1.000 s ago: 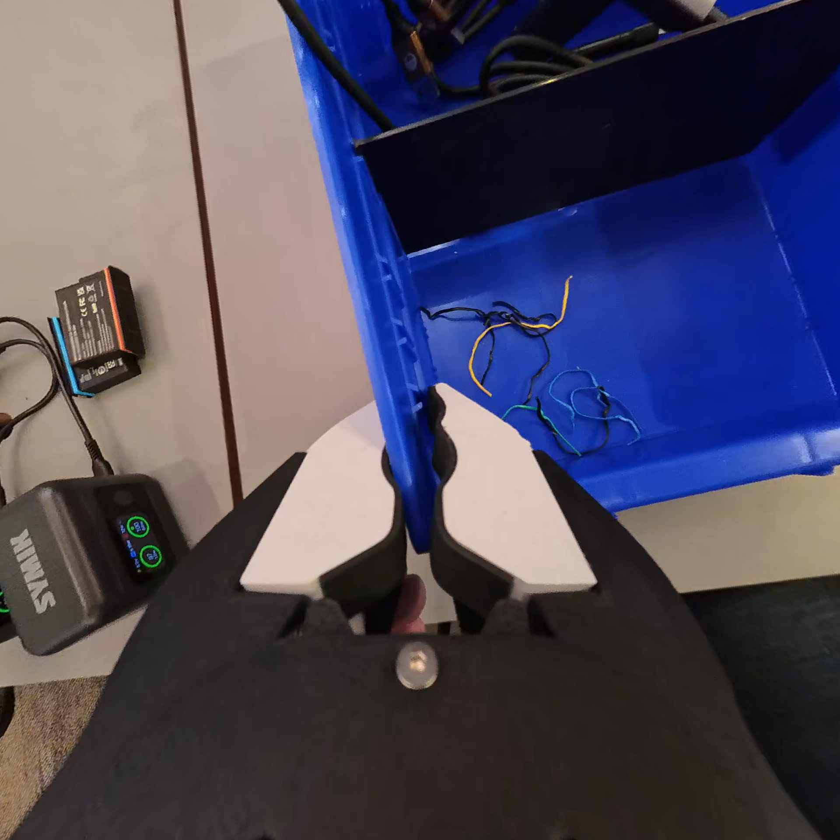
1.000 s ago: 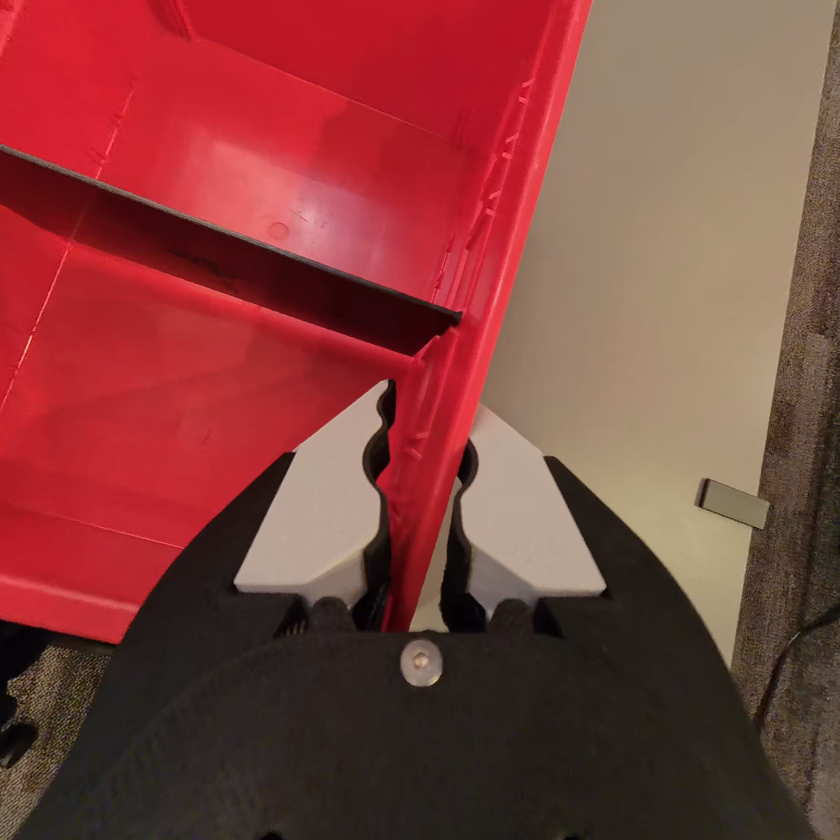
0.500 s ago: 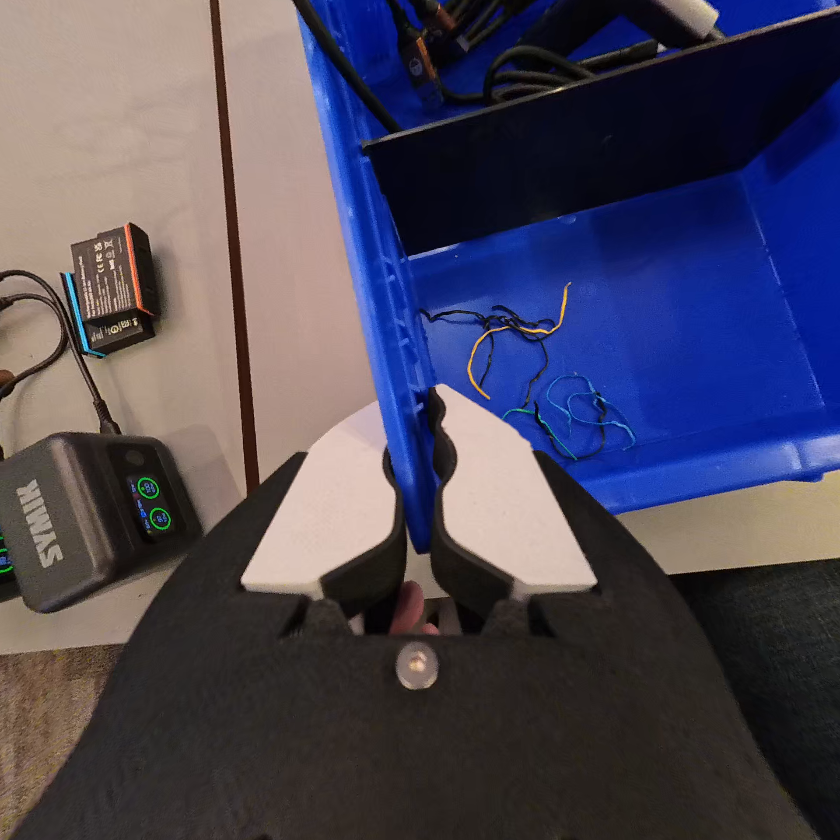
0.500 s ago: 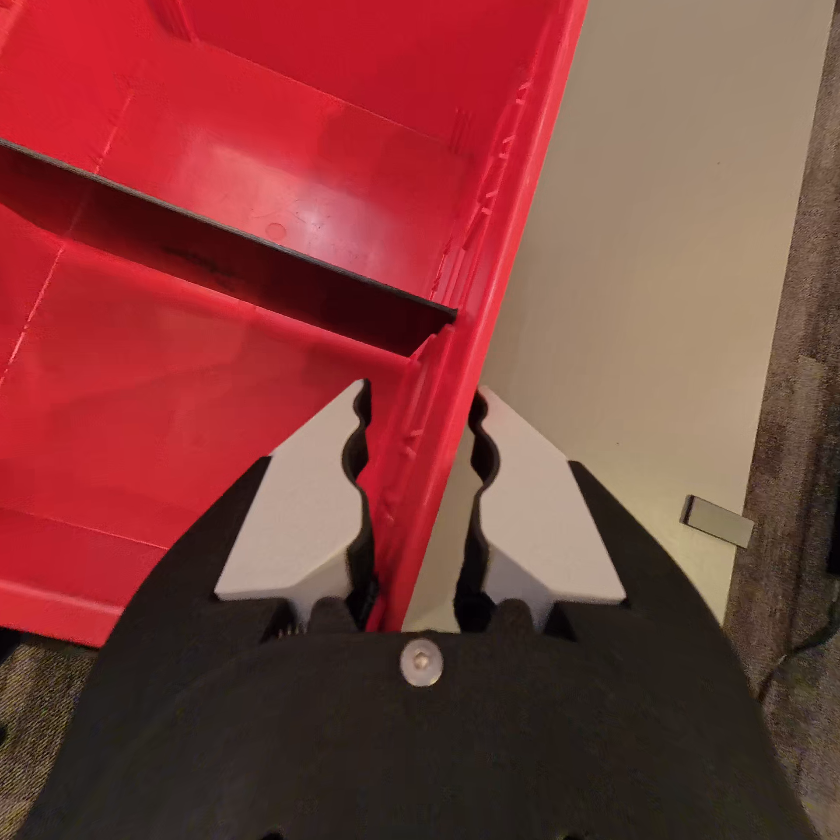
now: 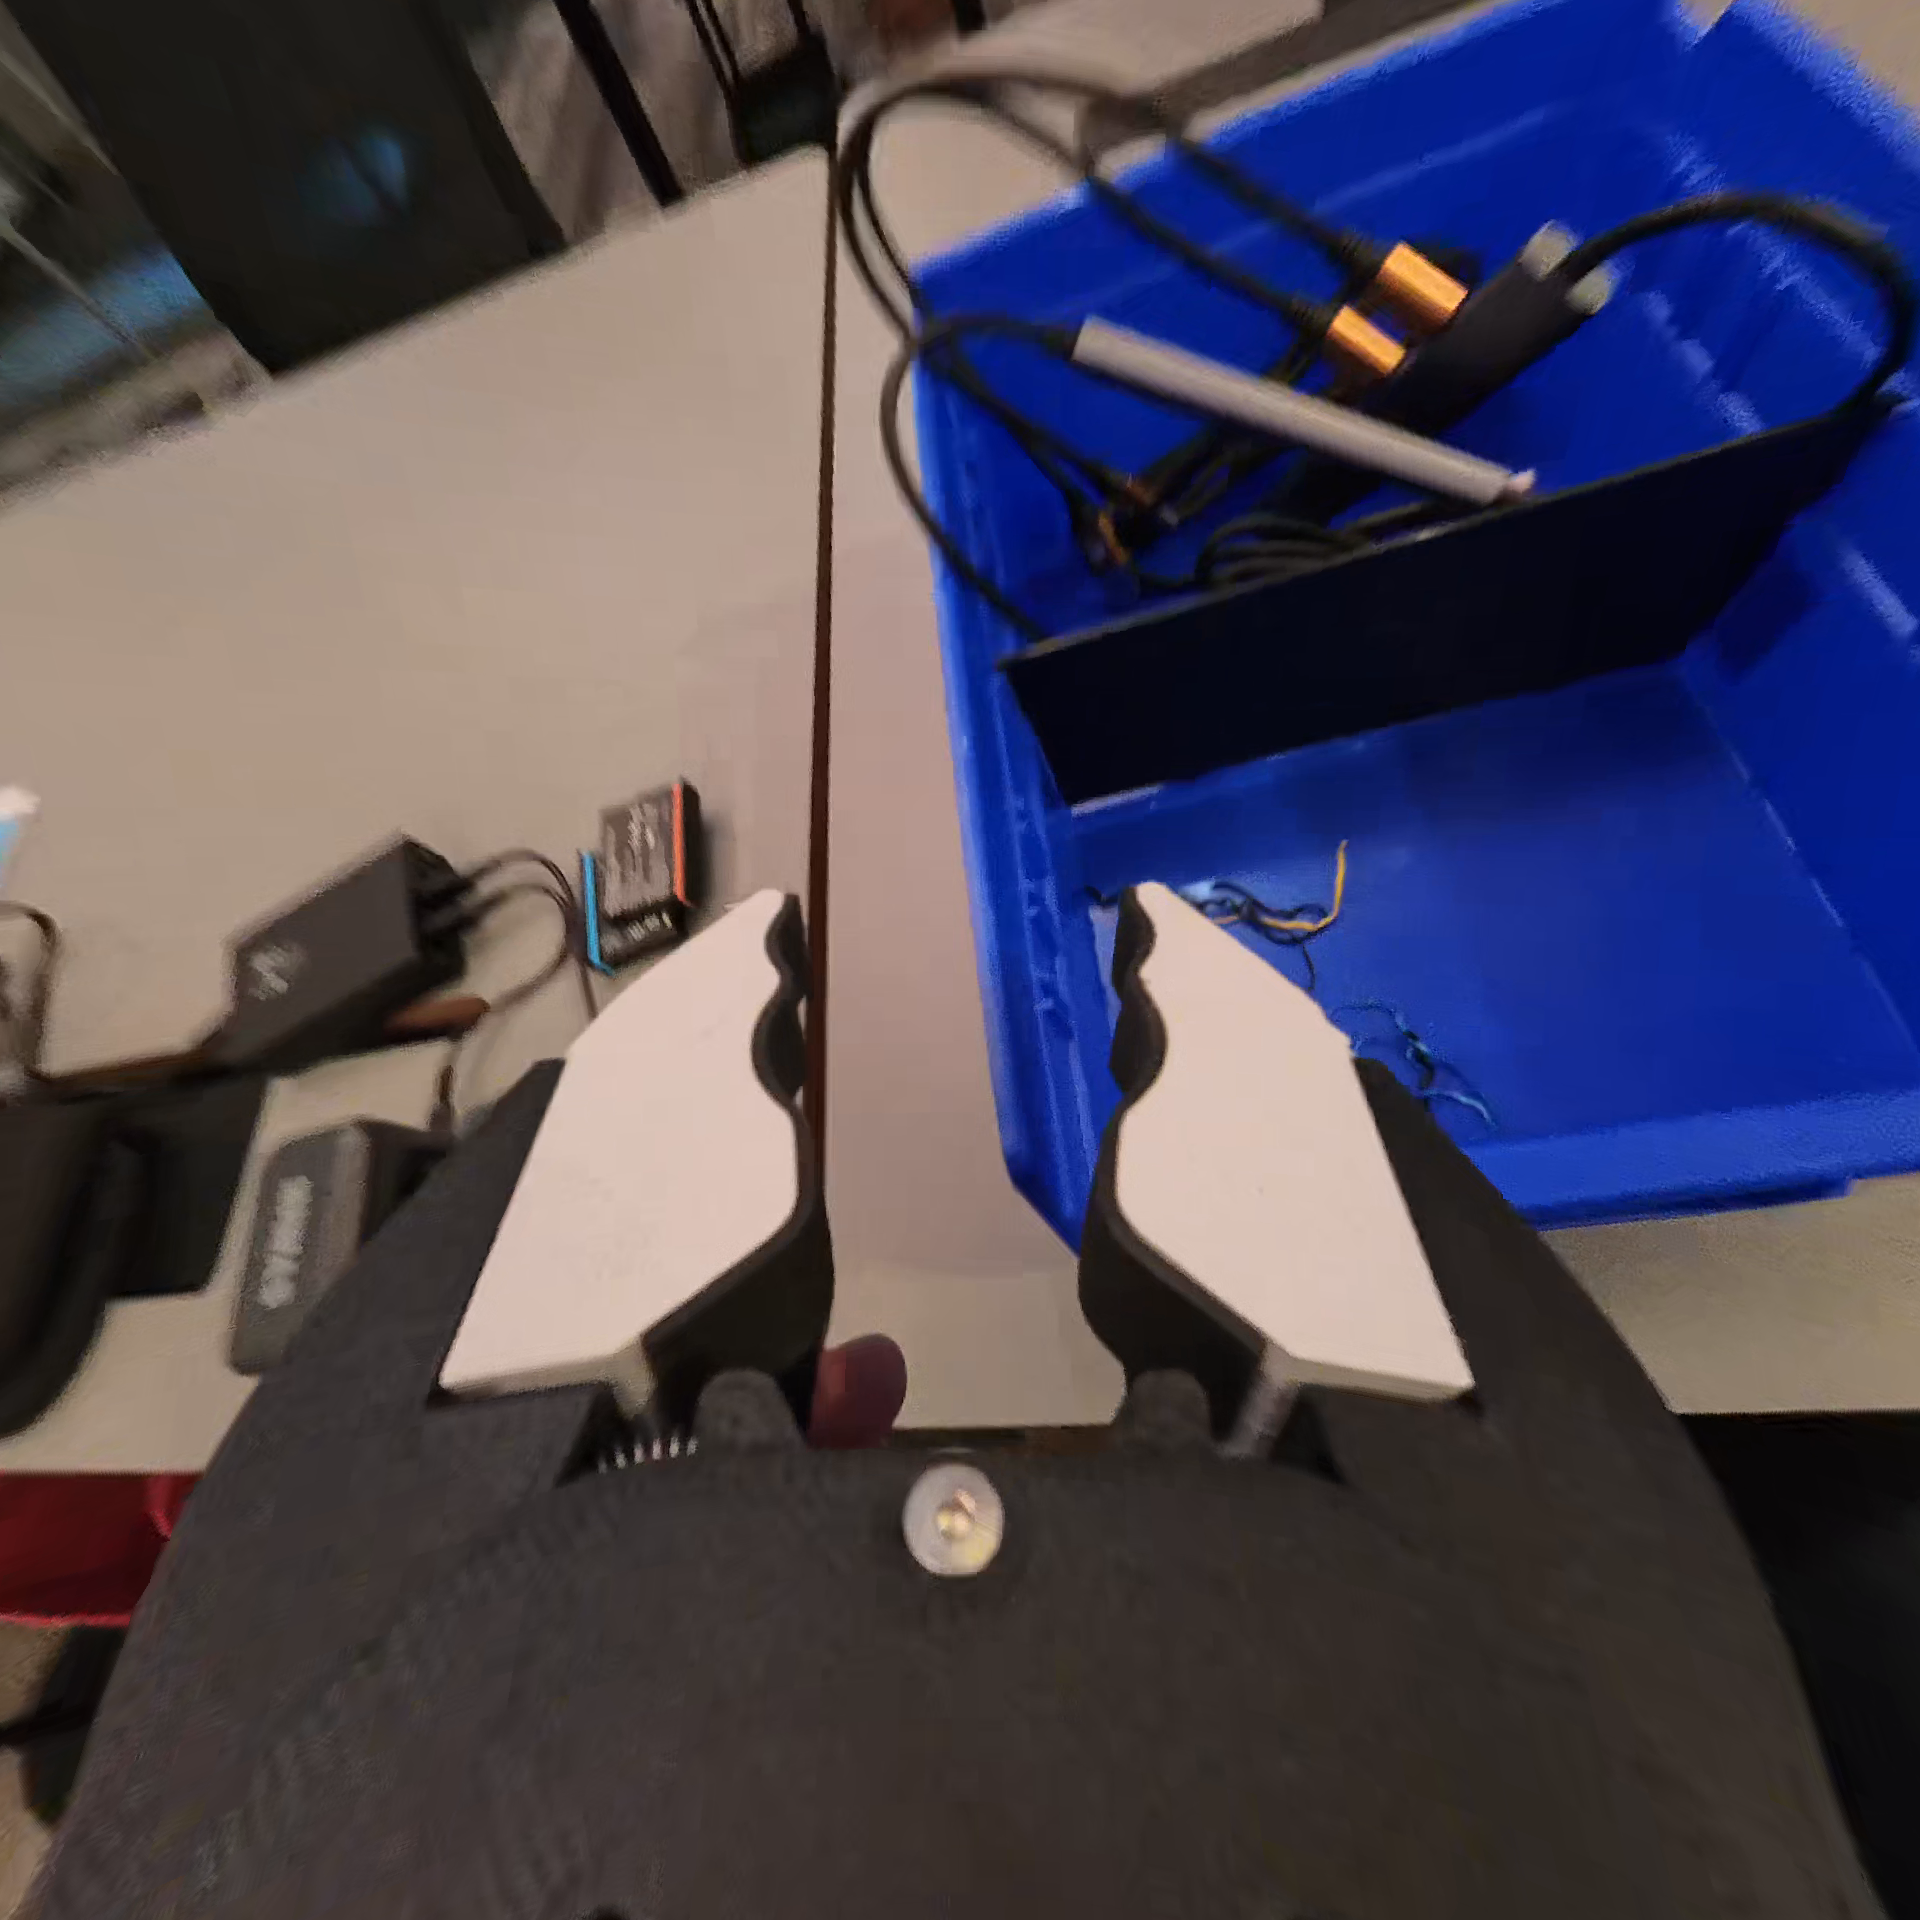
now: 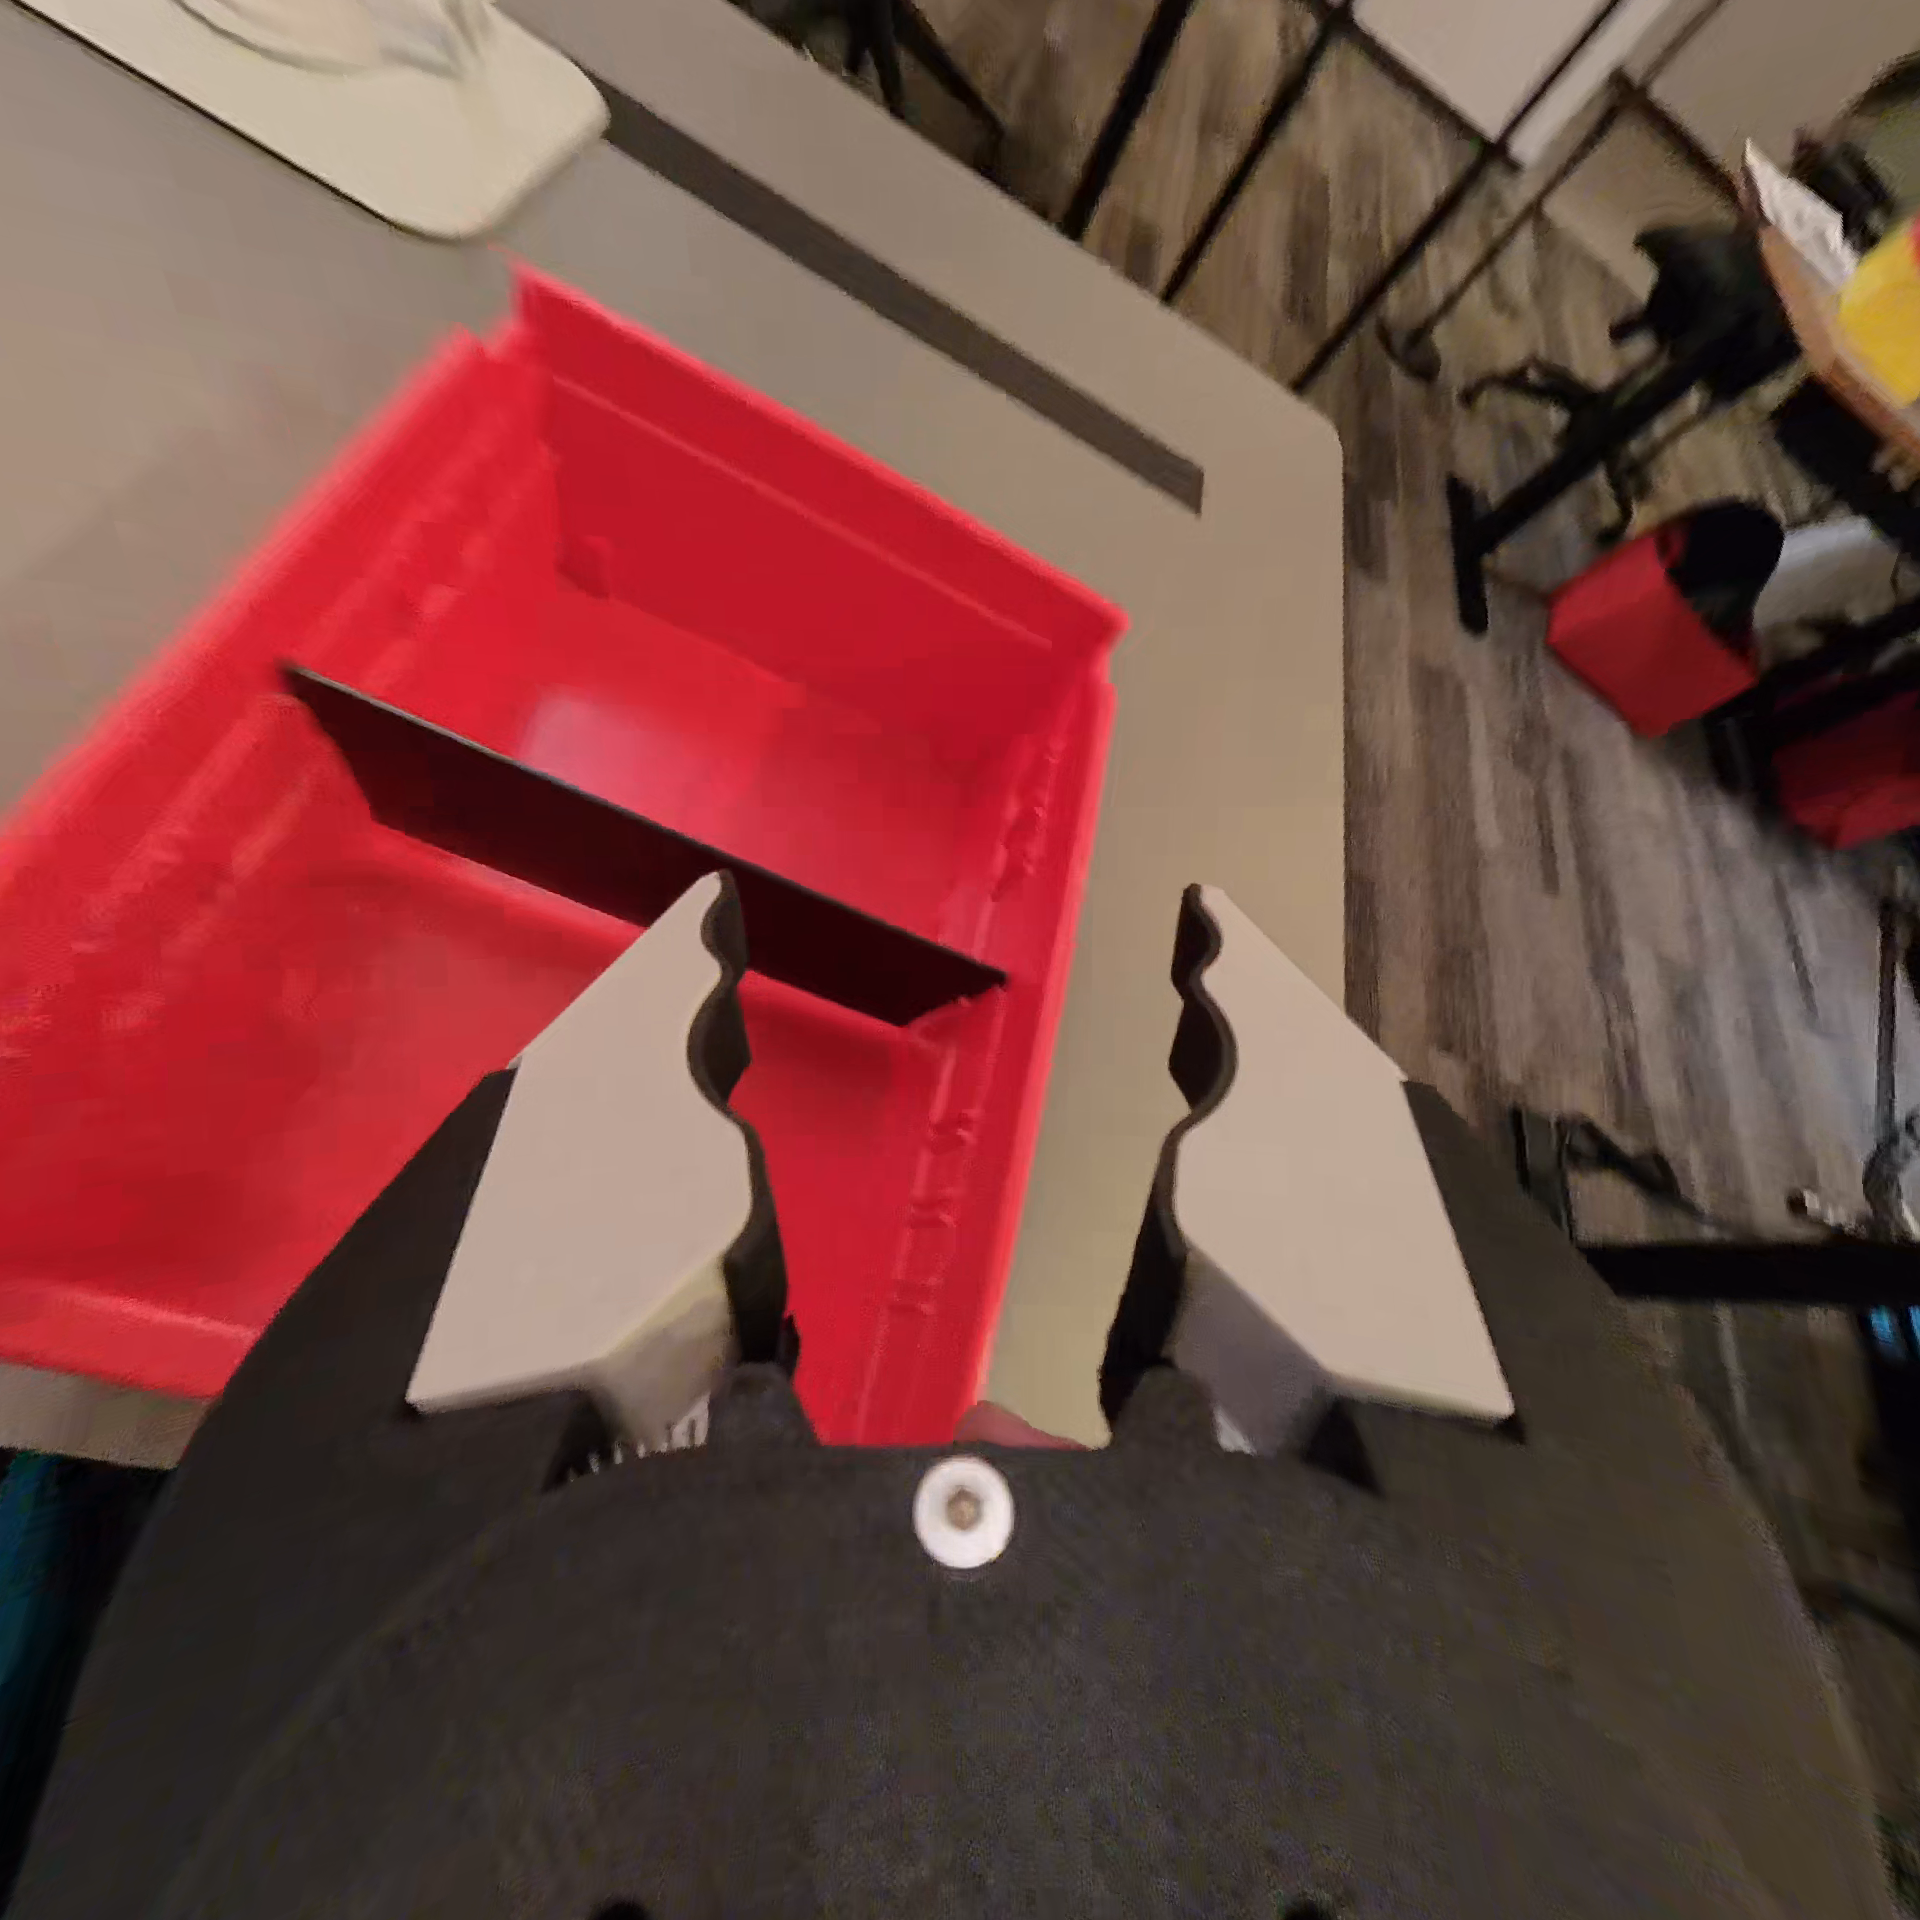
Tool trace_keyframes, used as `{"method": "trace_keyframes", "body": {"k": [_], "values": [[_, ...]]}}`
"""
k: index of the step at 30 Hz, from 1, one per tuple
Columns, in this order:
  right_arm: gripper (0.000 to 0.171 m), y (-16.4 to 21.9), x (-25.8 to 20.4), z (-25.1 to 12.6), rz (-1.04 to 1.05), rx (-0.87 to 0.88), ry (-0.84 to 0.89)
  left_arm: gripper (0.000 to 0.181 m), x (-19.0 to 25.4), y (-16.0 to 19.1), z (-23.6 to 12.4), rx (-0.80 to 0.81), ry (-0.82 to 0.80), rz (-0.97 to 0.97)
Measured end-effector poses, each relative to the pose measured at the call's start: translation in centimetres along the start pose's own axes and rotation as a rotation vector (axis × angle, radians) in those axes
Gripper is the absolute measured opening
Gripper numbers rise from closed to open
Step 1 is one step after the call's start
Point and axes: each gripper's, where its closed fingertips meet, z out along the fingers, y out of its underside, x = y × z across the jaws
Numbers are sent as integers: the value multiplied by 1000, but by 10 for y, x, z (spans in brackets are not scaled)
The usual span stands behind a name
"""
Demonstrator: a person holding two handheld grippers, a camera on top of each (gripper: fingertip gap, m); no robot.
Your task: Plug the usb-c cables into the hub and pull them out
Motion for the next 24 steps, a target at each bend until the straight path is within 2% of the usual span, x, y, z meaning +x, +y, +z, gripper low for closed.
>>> {"method": "trace_keyframes", "body": {"k": [3, 7, 9, 12, 15, 18, 24], "values": [[77, -41, -41, -13, -39, 90, -92, 55, 27, -36, -17, 92, 17, 134], [78, -90, -114, -24, -88, 182, -274, 56, 100, -92, -35, 226, 140, 266], [79, -113, -150, -29, -107, 224, -357, 57, 149, -112, -42, 273, 270, 292], [87, -135, -202, -33, -136, 227, -477, 46, 224, -137, -55, 353, 442, 341], [89, -151, -253, -36, -201, 200, -575, 49, 294, -142, -60, 353, 602, 394], [92, -163, -296, -32, -240, 185, -634, 52, 346, -135, -58, 332, 733, 405], [109, -155, -377, -3, -195, 77, -732, 51, 384, -96, -26, 242, 753, 360]]}}
